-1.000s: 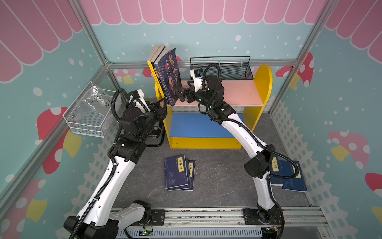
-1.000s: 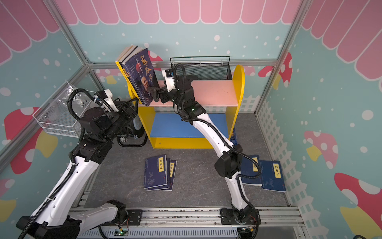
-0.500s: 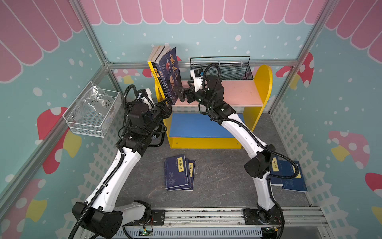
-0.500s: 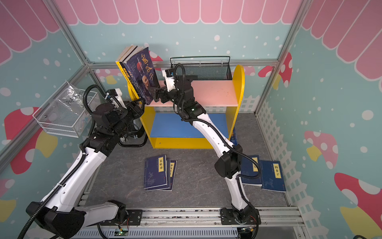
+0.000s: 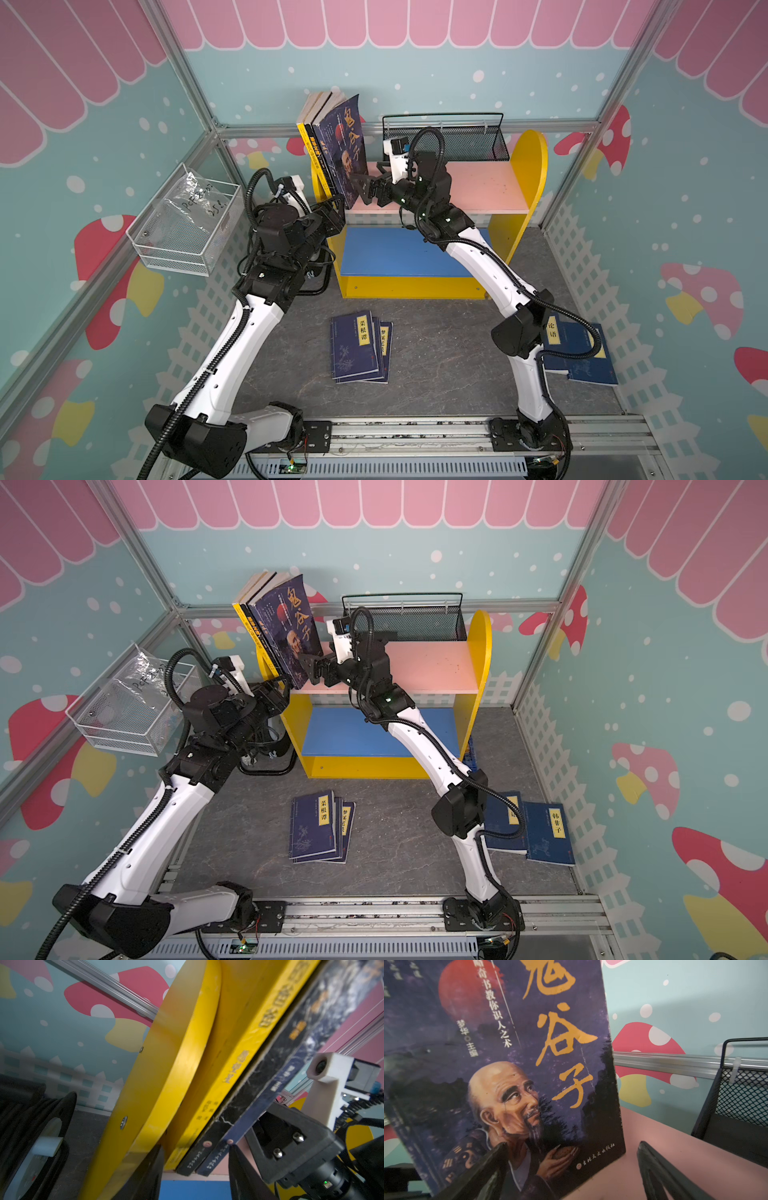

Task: Stacking books/files
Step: Move the book to the bookshelf.

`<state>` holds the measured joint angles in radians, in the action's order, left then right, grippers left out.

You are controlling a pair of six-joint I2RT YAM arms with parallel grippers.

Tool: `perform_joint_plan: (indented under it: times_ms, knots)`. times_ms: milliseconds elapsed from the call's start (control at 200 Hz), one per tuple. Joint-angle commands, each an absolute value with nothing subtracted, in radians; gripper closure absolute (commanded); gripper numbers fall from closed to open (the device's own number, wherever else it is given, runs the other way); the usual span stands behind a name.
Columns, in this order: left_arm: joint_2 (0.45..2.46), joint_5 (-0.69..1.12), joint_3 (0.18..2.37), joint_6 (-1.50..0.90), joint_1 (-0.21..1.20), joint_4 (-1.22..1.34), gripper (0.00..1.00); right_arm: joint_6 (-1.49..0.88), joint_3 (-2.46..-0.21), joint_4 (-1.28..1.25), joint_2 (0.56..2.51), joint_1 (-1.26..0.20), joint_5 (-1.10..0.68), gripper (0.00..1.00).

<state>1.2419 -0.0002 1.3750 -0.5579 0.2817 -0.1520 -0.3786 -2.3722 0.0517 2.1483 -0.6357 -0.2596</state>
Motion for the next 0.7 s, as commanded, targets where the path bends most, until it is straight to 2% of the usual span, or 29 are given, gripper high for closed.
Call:
perform_joint_plan:
  times_ms: [0, 695]
  knots:
    - [1.199, -0.039, 1.368, -0.566, 0.269, -0.143, 0.47, -0.433, -2.333, 0.200, 2.235, -0.628, -0.272, 0.02]
    - [1.109, -0.098, 1.326, -0.580, 0.268, -0.181, 0.47, -0.322, -2.311, 0.215, 2.088, -0.616, -0.223, 0.02]
